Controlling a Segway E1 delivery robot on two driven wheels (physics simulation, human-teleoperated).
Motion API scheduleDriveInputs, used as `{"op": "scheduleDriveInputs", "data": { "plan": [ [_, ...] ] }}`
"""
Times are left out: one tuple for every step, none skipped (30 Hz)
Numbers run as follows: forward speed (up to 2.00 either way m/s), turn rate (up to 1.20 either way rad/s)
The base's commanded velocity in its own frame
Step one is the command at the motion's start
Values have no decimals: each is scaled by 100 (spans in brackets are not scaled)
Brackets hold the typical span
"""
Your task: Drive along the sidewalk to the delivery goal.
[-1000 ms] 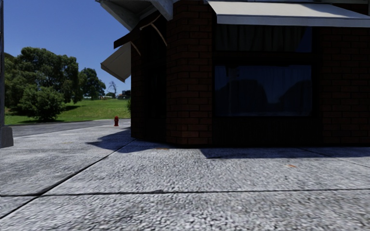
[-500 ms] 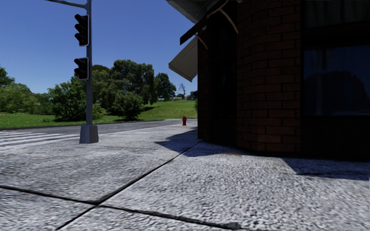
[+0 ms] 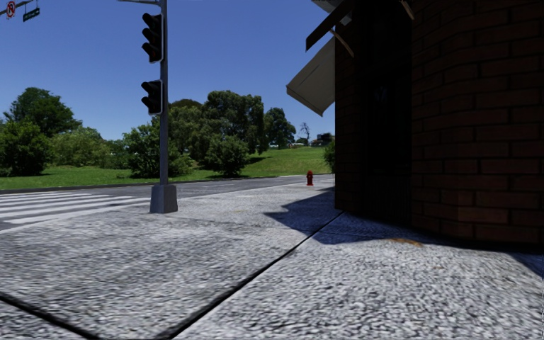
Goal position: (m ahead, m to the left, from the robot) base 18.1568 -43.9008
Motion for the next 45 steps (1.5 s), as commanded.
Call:
{"op": "scheduleDriveInputs", "data": {
  "plan": [
    [120, 0],
    [120, 0],
    [121, 0],
    [123, 0],
    [124, 0],
    [125, 0],
    [126, 0],
    [126, 0],
    [126, 0],
    [126, 0],
    [126, 0],
    [126, 0],
    [127, 0],
    [127, 0],
    [127, 0],
    [127, 0],
    [127, 0],
    [127, 0],
    [127, 0],
    [127, 0],
    [127, 0],
    [127, 0],
    [127, 0],
    [127, 0],
    [127, 0],
    [127, 0],
    [128, 0],
    [128, 0],
    [128, 0],
    [128, 0],
    [128, 0],
    [129, 0],
    [131, 0],
    [133, 0],
    [133, 0],
    [134, 0],
    [135, 0],
    [135, 0],
    [136, 0],
    [136, 0],
    [143, 0],
    [144, 0],
    [145, 0],
    [145, 0],
    [145, 0]
  ]
}}
